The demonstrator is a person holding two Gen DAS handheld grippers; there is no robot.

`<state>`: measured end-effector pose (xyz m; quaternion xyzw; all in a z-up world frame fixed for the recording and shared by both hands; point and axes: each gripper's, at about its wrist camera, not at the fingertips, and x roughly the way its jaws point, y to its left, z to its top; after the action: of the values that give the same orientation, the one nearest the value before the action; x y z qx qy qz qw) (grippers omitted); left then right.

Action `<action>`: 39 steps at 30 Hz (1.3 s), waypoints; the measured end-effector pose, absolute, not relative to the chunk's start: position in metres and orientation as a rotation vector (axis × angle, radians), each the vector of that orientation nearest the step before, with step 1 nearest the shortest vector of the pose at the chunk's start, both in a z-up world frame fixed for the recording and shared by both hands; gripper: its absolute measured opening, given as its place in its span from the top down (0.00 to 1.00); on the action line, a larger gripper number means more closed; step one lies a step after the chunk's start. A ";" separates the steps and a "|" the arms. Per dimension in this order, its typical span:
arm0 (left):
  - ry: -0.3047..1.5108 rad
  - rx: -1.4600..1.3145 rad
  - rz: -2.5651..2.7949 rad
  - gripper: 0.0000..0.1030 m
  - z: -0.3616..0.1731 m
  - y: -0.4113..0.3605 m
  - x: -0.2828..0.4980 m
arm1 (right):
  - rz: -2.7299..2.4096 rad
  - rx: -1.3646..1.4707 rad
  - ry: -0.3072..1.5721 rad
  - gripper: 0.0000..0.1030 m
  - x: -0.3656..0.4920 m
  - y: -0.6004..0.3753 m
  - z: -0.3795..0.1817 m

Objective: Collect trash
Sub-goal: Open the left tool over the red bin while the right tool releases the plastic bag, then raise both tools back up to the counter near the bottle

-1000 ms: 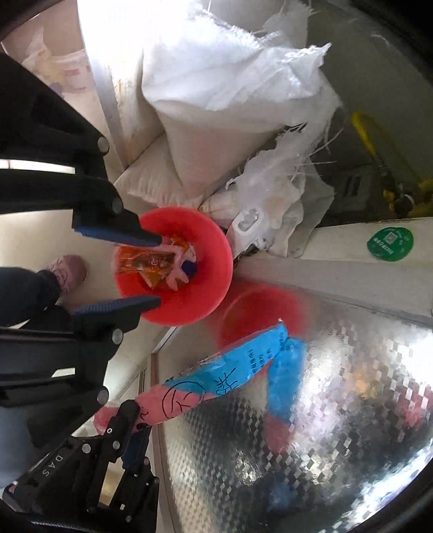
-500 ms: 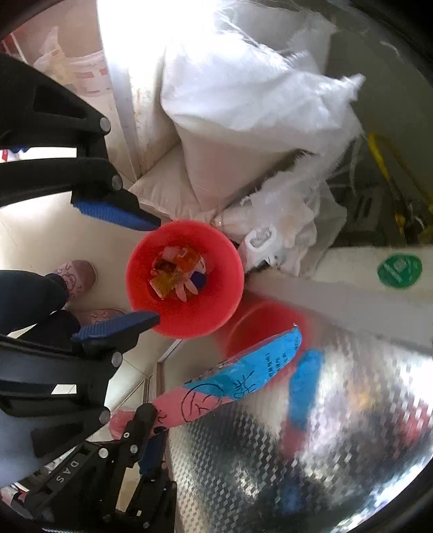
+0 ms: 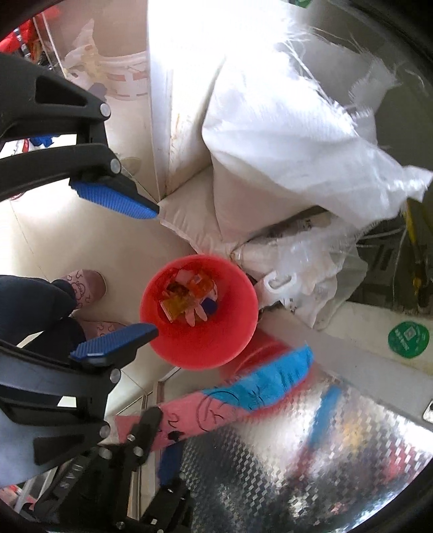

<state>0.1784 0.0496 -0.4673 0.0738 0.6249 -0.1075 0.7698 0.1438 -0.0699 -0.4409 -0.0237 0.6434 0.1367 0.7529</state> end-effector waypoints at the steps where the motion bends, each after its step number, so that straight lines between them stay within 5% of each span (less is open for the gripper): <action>1: 1.359 0.154 -0.230 0.39 -0.468 0.051 0.178 | 0.300 -0.049 1.400 0.60 0.145 -0.069 -0.440; 18: 1.331 0.139 -0.232 0.39 -0.428 0.056 0.163 | 0.306 -0.063 1.380 0.60 0.133 -0.063 -0.397; 39: 1.161 0.151 -0.304 0.30 -0.192 0.079 0.125 | 0.157 0.016 1.175 0.50 0.084 -0.052 -0.169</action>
<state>0.1248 0.0791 -0.1922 0.0711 0.5459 -0.1429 0.8225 0.0844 -0.0519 -0.1687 0.0075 0.5536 0.0738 0.8295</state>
